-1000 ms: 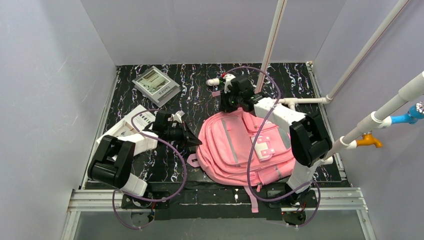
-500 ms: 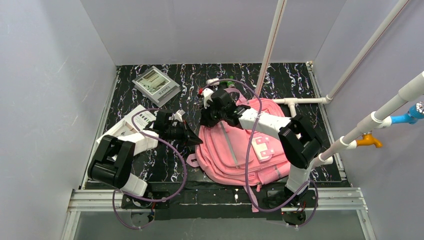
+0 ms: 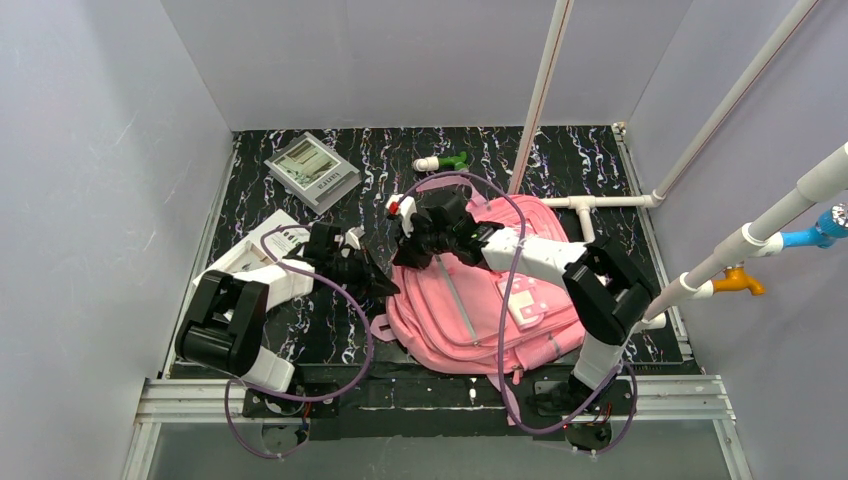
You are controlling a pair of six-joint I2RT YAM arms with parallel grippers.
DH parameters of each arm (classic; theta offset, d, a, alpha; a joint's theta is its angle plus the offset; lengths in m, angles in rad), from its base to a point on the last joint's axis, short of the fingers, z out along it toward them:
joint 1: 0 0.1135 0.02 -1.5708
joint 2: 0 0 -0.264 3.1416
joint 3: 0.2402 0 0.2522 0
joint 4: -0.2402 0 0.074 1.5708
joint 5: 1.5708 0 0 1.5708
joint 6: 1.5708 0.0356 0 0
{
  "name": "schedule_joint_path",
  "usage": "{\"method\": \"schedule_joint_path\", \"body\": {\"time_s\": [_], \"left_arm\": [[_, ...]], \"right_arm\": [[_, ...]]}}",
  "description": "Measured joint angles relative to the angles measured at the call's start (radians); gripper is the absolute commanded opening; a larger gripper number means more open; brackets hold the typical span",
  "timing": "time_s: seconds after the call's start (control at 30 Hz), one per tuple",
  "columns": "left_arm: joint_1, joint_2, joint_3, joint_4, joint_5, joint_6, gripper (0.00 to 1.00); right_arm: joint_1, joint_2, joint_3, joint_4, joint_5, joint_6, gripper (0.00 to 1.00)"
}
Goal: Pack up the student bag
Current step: Zip the student bag at the center of the board.
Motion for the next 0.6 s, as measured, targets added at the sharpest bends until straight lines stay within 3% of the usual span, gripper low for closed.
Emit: {"method": "schedule_joint_path", "body": {"time_s": [0.17,0.37,0.47,0.6], "left_arm": [[0.009,0.000,0.005,-0.025,0.001,0.003,0.00],[0.021,-0.072,-0.001,-0.018,0.001,0.008,0.00],[0.031,-0.149,-0.017,0.006,-0.007,0.008,0.00],[0.042,-0.201,-0.043,0.029,-0.039,0.010,0.00]], "right_arm": [[0.016,-0.053,-0.041,0.062,0.006,-0.035,0.02],[0.092,-0.085,-0.117,0.219,0.304,-0.011,0.07],[0.095,-0.062,-0.127,0.315,0.379,0.006,0.02],[0.094,0.026,-0.084,0.368,0.318,-0.027,0.01]]}}
